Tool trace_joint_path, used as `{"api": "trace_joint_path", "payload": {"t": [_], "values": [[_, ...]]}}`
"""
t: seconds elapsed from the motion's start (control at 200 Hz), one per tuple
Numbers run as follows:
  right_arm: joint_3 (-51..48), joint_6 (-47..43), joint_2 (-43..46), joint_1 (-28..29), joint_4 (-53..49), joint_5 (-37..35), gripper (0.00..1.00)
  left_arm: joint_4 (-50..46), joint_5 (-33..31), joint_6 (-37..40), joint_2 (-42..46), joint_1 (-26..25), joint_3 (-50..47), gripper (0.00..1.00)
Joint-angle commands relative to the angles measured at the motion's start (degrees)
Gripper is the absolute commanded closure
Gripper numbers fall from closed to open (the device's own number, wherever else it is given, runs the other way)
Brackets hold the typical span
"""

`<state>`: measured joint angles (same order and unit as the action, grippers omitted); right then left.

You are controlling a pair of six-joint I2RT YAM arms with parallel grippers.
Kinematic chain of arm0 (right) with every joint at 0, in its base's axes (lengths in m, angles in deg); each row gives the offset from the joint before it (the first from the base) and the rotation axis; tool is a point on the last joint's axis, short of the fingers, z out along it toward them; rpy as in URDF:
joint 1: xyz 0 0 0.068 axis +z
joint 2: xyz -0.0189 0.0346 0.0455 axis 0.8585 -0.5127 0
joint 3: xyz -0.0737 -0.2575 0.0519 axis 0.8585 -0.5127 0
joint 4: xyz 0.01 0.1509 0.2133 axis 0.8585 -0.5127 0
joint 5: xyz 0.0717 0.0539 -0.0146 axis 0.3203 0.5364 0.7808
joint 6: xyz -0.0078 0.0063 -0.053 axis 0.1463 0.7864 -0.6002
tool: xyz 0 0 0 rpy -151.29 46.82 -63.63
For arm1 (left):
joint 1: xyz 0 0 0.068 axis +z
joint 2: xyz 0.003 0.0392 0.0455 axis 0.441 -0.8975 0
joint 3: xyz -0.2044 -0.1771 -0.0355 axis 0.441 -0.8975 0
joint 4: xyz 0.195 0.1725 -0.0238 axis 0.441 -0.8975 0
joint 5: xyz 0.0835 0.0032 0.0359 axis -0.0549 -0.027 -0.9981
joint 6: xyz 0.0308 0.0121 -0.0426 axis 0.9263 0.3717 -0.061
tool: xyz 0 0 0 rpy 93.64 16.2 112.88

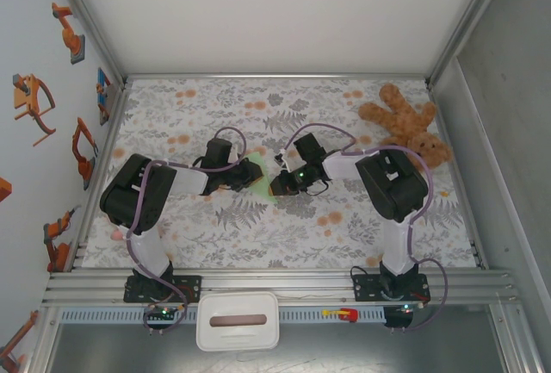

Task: Fold a paper plane with a square sheet of paper (pick it up from the middle)
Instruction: Fourth fold the wing at the center of the table.

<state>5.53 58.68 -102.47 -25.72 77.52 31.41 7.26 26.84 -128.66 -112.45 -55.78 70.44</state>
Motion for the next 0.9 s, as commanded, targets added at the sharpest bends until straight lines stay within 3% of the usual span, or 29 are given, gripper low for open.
{"api": "trace_joint_path", "payload": {"t": [0.0, 0.315, 0.581, 0.891], "values": [[-1.85, 1.30, 3.20, -0.86, -2.32, -0.53, 0.80, -0.07, 0.96, 0.65, -0.71, 0.06, 1.27, 0.85], [-5.35, 6.40, 9.80, -1.97, 4.85, -3.10, 0.76, -0.37, 1.12, 0.75, -0.87, 0.11, 1.57, 0.85], [-4.22, 7.81, 8.25, 0.41, 6.63, -0.99, 0.85, -1.10, 1.12, 0.79, -0.99, 0.08, 1.71, 0.85], [-1.97, 7.22, 4.00, 2.91, 4.72, -2.31, 0.87, -1.87, 1.12, 0.90, -1.44, 0.05, 2.07, 0.85]]}}
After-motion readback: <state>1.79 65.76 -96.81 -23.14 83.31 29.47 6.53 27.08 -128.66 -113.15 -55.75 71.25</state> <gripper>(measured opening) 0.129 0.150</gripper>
